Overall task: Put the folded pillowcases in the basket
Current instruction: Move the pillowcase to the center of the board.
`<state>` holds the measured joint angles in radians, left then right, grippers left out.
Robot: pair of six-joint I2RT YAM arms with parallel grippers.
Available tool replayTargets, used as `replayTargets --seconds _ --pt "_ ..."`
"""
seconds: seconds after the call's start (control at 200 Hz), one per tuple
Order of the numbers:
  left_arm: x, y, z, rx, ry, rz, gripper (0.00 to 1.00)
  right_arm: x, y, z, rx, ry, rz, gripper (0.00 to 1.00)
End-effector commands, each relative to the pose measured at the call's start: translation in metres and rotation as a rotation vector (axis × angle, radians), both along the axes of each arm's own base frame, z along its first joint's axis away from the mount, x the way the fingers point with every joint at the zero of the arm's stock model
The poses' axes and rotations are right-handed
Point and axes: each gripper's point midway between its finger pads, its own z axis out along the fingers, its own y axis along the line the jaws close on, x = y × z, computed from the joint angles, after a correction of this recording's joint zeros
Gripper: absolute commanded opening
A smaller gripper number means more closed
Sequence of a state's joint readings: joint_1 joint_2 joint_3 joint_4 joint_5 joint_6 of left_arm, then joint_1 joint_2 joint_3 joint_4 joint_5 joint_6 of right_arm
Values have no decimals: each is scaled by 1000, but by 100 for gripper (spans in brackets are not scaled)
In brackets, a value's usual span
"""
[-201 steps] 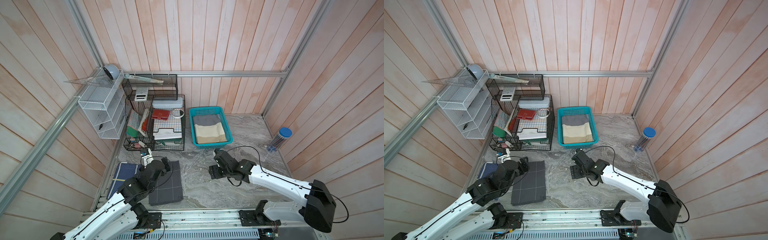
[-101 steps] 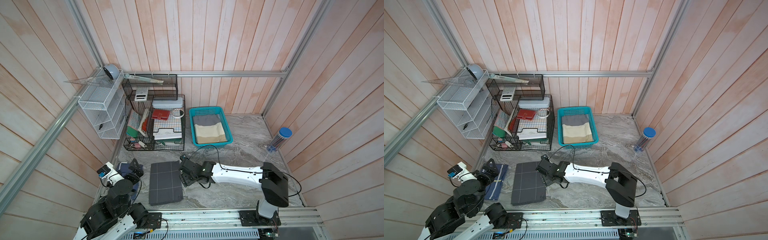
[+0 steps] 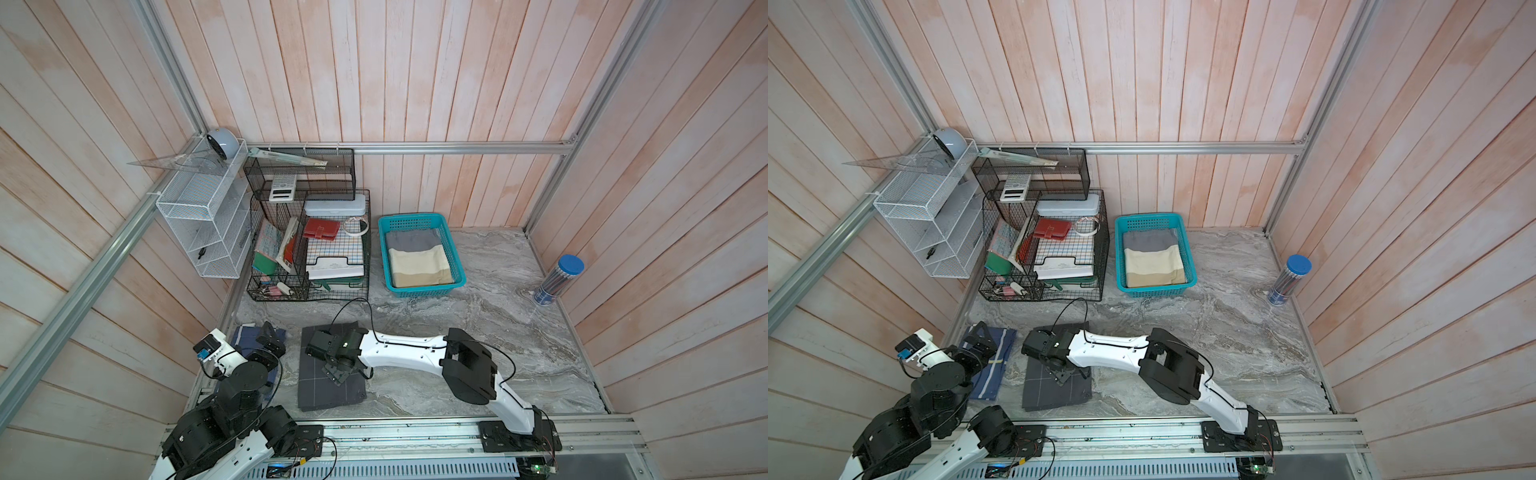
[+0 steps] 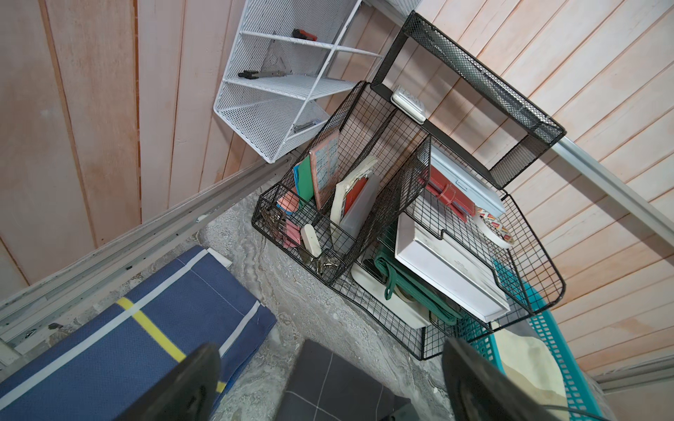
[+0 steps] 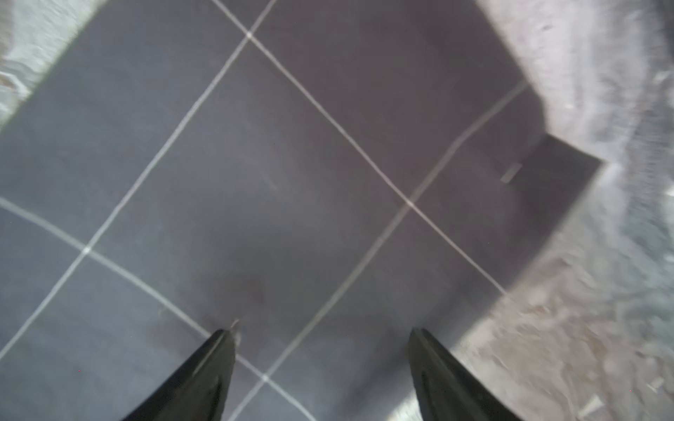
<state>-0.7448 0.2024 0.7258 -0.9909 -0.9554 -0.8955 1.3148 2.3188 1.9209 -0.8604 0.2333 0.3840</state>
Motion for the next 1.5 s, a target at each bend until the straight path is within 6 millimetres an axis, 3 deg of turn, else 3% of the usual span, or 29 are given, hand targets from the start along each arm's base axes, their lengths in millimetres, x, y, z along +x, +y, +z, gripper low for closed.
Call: replayTargets --seconds 0.0,0.22,0.415,0.565,0.68,0.81,0.925,1.055,1.21,1.315,1.49 --pt "-1 3 -5 15 4 18 100 -4 -23 -14 -136 29 14 82" --pt "4 -2 -9 31 28 11 100 7 -57 -18 -142 38 -93 82" --pt "13 -12 -27 68 122 22 100 18 -120 -19 -105 72 -268 81" --pt "32 -42 -51 94 235 -39 100 23 -160 -11 -63 59 -358 82" --pt "48 -66 -71 111 332 -79 100 29 -170 8 -18 28 -378 81" --pt "63 -90 -92 120 433 -117 100 42 -166 23 55 22 -413 81" --pt "73 -109 -115 88 519 -165 100 48 -152 22 98 54 -413 82" --pt "77 -125 -141 57 597 -212 100 46 -148 5 72 93 -419 81" --pt "77 -144 -171 58 693 -296 100 41 -166 -10 45 105 -459 81" --pt "76 -163 -192 60 779 -369 100 40 -190 -19 35 109 -514 81" --pt "80 -198 -210 100 845 -461 98 42 -223 -24 90 146 -596 81"
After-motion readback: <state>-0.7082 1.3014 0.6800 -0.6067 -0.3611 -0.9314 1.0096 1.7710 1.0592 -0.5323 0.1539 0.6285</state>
